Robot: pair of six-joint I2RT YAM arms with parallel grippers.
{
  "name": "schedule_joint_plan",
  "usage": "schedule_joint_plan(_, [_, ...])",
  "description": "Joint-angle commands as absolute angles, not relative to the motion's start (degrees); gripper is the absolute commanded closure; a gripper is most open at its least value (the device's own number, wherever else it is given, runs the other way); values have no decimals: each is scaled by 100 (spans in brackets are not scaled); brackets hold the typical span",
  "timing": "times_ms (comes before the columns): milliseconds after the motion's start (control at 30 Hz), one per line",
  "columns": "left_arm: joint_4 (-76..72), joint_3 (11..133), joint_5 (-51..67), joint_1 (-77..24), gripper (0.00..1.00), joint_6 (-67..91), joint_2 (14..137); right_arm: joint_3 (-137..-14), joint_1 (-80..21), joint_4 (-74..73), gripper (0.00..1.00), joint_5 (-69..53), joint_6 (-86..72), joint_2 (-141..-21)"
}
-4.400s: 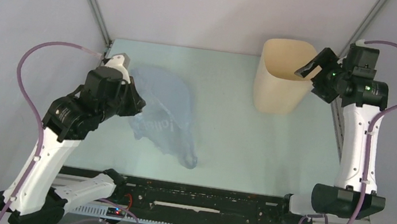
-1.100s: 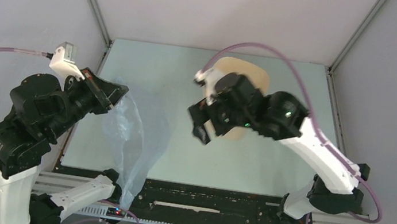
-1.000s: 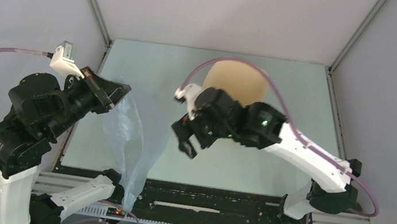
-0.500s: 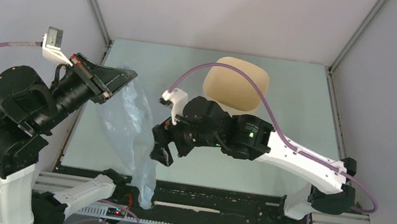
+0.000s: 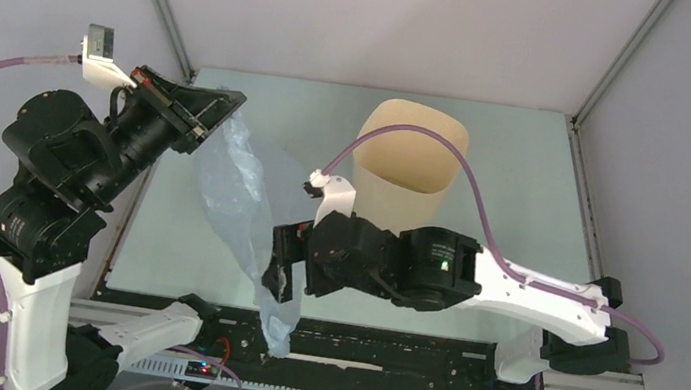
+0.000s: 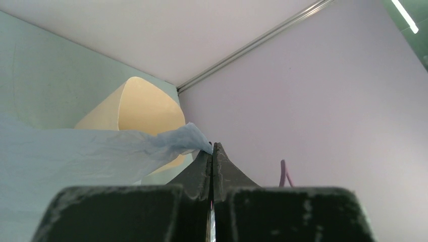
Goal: Put the trash bags into the trash bin
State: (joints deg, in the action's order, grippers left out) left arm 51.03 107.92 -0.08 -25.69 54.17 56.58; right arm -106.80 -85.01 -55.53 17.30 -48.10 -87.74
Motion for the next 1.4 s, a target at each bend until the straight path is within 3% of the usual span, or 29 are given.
schedule_joint_plan(0, [4786,10920,-158,-2531,100,5625,5720,-11204,-8906,-5973,1,2742,-5161,-8977])
schedule_joint_plan(200, [4808,10931,-275,-2531,100,5606,5695,-11222,-9197,-6389,1,2949,-5912,-9320])
schedule_joint_plan(333, [5178,10881,-697,-2527,100,5369,5670,-12196,-9570,-6455,0,3201,-5360,-9864])
schedule_joint_plan(533, [5107,10645,-1068,-2531,100,5310,5530,-12699,-9937,-6712,0,3528,-5485,-10309])
schedule_joint_plan(733, [4933,10584,-1322,-2531,100,5164,5520,-12609,-10174,-6171,0,3583,-5087,-10428])
schedule_joint_plan(933, [4683,10529,-1822,-2533,100,4871,5482,-12068,-9738,-5445,1,3130,-5007,-10392])
schedule_joint_plan(1067, [4417,10340,-1978,-2531,100,4812,5466,-11049,-9306,-3789,12,2174,-4488,-9895])
schedule_joint_plan(1167, [4433,10298,-2014,-2531,100,4790,5479,-10401,-8834,-3187,28,1721,-4618,-9495])
schedule_joint_plan(1367, [4403,10344,-2178,-2524,100,4549,5446,-9822,-8042,-2090,81,365,-4337,-9118])
